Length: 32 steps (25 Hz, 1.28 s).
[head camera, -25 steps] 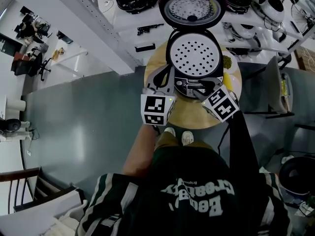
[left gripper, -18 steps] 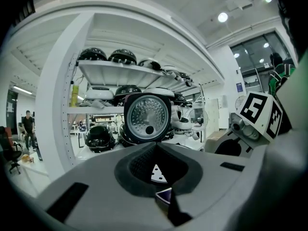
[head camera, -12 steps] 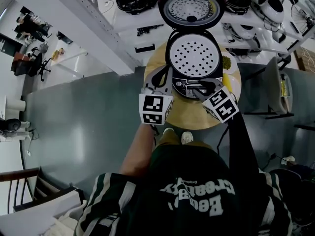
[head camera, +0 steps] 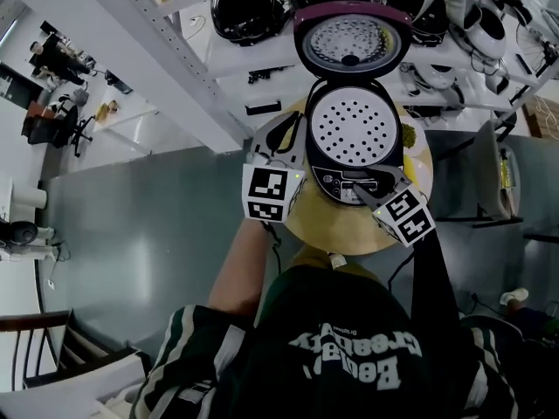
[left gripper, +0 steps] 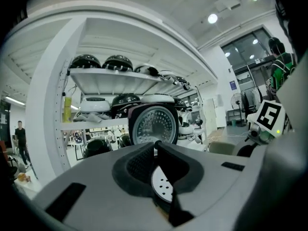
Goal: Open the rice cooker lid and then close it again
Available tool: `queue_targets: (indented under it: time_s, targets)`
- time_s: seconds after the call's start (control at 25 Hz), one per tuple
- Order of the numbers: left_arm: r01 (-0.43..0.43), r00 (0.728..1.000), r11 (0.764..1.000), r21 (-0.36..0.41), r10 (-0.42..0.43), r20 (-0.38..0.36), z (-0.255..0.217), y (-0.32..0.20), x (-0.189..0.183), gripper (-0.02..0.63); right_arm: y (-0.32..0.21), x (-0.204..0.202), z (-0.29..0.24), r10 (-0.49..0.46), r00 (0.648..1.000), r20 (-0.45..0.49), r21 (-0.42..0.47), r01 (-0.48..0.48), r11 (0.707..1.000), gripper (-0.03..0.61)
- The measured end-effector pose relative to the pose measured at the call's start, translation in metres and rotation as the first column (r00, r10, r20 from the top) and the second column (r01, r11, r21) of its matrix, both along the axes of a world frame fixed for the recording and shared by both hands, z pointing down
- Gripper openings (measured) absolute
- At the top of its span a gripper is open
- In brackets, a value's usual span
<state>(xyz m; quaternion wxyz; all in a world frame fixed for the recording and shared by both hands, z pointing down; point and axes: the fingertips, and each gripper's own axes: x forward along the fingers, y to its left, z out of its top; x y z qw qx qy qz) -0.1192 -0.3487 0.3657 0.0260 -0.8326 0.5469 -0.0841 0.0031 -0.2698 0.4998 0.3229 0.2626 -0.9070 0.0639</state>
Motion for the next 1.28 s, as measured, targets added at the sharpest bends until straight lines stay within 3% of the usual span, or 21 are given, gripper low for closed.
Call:
queue_targets:
  time_s: [0.08,0.36,0.48,0.72,1.0,1.2,1.28]
  targets:
    - [-0.028,1.0,0.999,0.025,0.028,-0.002,-0.015,-0.021,-0.003,0.056,-0.01,0.001,-0.008,0.04,0.998,0.044,0.011,-0.04,0.999,0.155]
    - [-0.094,0.995,0.99,0.109,0.09,0.042,-0.07,-0.098,-0.005,0.083,-0.059,0.007,-0.053,0.207,0.95,0.234,0.052,-0.224,0.973,0.163]
    - [-0.118,0.992,0.986,0.116,0.111,0.06,-0.086,-0.126,-0.006,0.098,-0.072,0.006,-0.068,0.248,0.93,0.271,0.067,-0.275,0.959,0.162]
    - [-0.217,0.974,0.973,0.084,0.221,-0.046,-0.115,-0.161,0.003,0.178,-0.07,-0.005,-0.071,0.249,0.925,0.287,0.056,-0.276,0.96,0.161]
    - [-0.237,0.965,0.971,0.035,0.24,-0.102,-0.135,-0.197,0.014,0.167,-0.07,0.0,-0.078,0.299,0.901,0.314,0.087,-0.341,0.936,0.147]
    - [-0.276,0.959,0.958,-0.073,0.27,-0.08,-0.125,-0.221,0.026,0.169,-0.067,-0.002,-0.075,0.308,0.898,0.314,0.088,-0.351,0.932,0.145]
    - [-0.298,0.952,0.947,-0.12,0.285,-0.112,-0.12,-0.227,0.03,0.163,-0.064,-0.002,-0.074,0.311,0.896,0.317,0.085,-0.353,0.932,0.144]
